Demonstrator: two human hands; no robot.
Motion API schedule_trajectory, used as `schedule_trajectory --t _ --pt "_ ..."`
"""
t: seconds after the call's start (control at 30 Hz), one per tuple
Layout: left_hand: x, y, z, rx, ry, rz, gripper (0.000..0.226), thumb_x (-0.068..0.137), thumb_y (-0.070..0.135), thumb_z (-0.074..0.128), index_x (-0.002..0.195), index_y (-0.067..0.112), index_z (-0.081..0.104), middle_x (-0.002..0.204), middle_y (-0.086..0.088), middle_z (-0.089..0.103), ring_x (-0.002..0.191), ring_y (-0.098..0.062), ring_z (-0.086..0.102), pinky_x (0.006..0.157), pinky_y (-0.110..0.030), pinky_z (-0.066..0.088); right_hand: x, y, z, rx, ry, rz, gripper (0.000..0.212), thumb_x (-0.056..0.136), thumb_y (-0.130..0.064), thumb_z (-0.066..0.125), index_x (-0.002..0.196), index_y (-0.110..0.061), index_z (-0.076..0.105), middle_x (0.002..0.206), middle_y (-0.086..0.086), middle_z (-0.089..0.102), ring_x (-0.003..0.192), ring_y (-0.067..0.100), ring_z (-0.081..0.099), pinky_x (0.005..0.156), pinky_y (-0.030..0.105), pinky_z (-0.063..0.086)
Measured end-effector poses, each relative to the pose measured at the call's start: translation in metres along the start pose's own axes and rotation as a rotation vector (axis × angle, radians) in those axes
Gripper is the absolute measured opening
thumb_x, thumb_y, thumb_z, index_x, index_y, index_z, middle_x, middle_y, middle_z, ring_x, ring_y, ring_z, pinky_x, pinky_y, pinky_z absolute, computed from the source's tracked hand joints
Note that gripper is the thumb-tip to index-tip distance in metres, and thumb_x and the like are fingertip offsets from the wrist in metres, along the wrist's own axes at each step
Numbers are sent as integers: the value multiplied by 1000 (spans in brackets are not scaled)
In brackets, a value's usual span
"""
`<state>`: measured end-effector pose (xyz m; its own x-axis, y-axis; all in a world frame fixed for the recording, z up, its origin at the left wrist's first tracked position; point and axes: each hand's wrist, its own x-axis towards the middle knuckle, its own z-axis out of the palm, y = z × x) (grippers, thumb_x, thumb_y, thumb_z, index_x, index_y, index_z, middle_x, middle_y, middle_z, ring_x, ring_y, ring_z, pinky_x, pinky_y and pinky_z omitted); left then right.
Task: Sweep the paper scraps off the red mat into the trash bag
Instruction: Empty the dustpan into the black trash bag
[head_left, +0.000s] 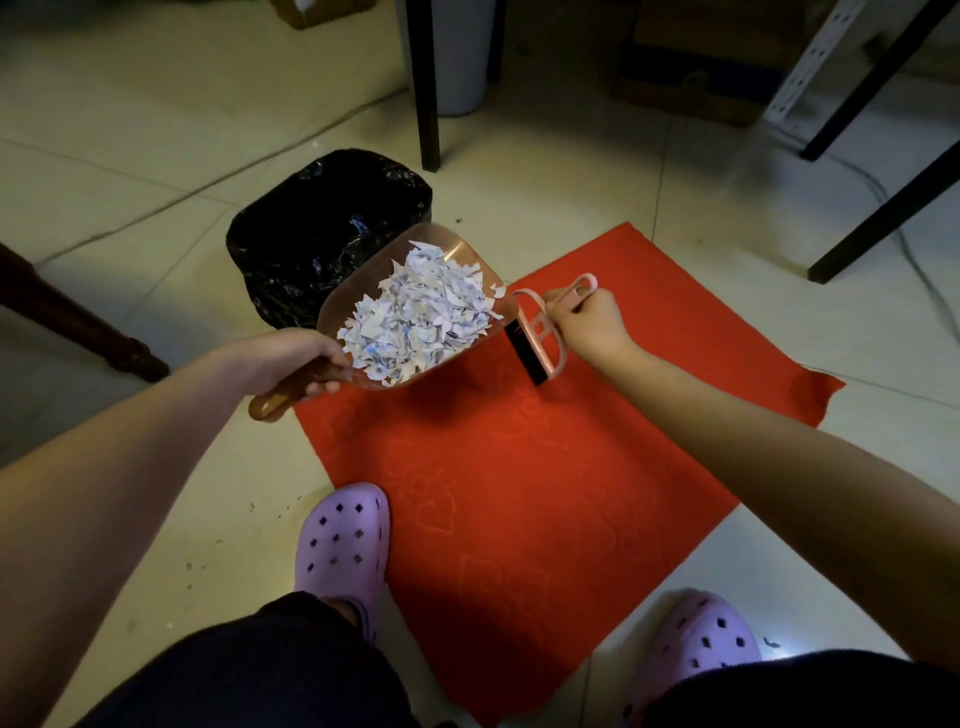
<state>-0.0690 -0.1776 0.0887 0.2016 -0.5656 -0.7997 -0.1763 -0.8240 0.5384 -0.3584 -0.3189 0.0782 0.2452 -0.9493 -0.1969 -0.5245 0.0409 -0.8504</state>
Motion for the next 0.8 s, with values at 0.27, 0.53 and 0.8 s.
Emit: schedule_trajectory --t 0.27,0.53,0.8 --pt "-24 17 -25 -85 94 36 16 92 16 44 84 7 54 49 -5 55 30 -11 42 34 -17 36 -3 -58 4 75 -26 -87 24 92 -11 53 111 -6 67 107 11 69 100 25 65 93 44 51" --pt "-45 43 -64 -187 265 60 21 93 17 43 78 8 53 40 -3 55 24 -10 42 33 -12 36 14 -106 18 85 -60 -103 23 92 -14 54 111 -7 66 108 10 68 101 22 63 95 43 50" --pt "-34 68 -102 -151 519 40 13 98 17 36 103 10 46 31 -1 50 18 -10 38 39 -14 30 46 -125 57 91 -70 -57 21 90 -19 55 105 -7 66 103 12 67 98 27 63 89 45 52"
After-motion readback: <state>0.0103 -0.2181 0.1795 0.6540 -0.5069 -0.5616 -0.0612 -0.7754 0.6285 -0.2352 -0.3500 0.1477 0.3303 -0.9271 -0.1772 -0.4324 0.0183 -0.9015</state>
